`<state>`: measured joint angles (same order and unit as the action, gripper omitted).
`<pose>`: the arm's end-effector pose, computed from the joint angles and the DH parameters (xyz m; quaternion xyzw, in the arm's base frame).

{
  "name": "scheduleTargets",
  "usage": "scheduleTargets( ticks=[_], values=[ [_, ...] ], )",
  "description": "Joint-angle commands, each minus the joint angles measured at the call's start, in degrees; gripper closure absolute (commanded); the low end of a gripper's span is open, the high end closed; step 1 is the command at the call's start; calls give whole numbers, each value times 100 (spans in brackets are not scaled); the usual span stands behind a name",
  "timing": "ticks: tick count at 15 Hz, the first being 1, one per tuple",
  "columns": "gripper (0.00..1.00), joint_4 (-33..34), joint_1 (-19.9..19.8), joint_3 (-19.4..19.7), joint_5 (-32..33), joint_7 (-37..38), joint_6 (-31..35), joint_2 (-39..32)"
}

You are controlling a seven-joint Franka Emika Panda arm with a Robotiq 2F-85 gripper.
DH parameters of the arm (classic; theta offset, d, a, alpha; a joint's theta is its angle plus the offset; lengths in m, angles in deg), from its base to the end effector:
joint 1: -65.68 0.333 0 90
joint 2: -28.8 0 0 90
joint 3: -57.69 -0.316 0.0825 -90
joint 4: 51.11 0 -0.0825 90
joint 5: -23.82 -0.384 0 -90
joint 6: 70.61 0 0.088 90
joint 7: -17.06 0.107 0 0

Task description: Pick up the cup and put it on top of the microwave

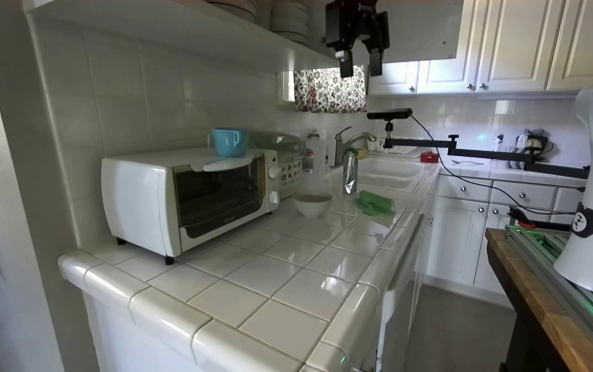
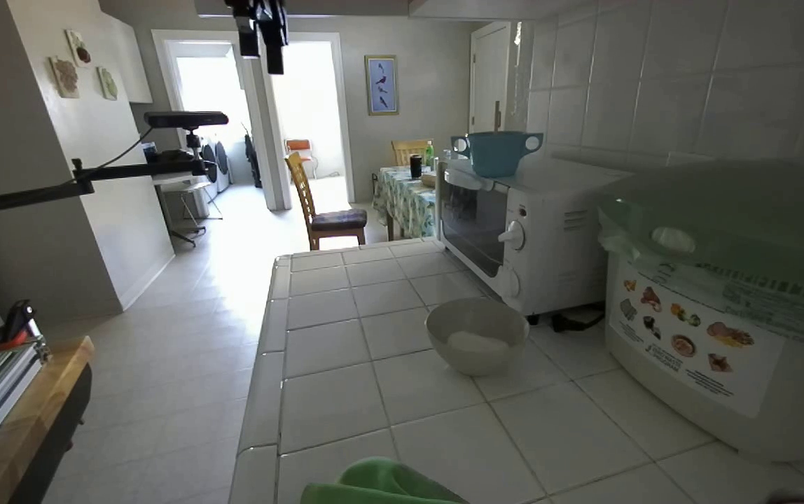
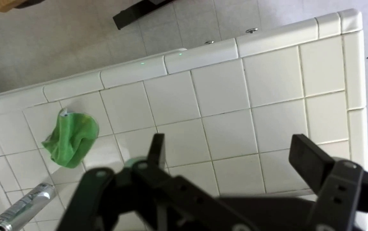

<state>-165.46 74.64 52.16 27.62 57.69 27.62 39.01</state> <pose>0.4796 0.1202 0.5292 0.9731 -0.2205 -0.0271 0.0604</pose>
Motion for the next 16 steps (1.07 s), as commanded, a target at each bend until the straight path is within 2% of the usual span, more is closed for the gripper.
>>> scheduleTargets(
  ticks=[1, 4, 8, 16],
  values=[
    [0, -946, -197, -69, 30, -477, 503, 781],
    [0, -1483, -342, 18, -85, -961, 760, 1230],
    [0, -1815, -620, 151, -46, -1674, 903, 1582],
    [0, -1928, -946, 567, -142, -2799, 1301, 1516]
  ],
)
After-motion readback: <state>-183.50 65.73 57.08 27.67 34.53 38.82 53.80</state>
